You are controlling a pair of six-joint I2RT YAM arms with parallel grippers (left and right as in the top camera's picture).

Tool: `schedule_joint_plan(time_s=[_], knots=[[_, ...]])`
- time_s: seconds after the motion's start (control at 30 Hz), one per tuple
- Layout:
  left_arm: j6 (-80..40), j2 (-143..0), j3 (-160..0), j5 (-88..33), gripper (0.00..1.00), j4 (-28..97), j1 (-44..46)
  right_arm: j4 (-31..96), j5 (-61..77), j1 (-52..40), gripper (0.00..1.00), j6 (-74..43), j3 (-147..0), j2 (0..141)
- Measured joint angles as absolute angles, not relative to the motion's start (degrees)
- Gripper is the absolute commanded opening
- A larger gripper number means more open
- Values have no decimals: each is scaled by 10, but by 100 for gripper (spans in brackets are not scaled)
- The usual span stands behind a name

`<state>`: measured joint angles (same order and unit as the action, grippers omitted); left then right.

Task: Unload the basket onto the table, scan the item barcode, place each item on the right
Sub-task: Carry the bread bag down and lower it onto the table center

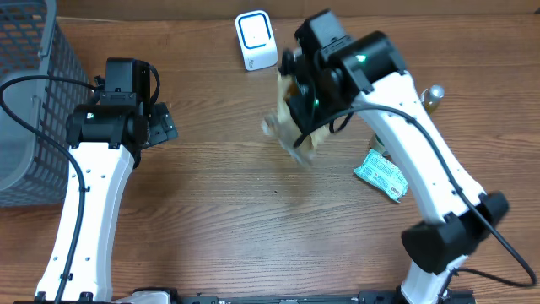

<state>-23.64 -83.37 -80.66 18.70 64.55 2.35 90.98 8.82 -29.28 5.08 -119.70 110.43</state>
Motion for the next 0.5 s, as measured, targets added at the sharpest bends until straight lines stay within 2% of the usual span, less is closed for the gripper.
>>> schedule_joint_plan(time_s=[0.2, 0.5], knots=[[-236, -834, -807, 187, 99, 646, 23, 939, 96, -293, 4, 45, -1134, 1125], [-236, -834, -807, 187, 100, 645, 23, 906, 101, -293, 4, 45, -1030, 1125]])
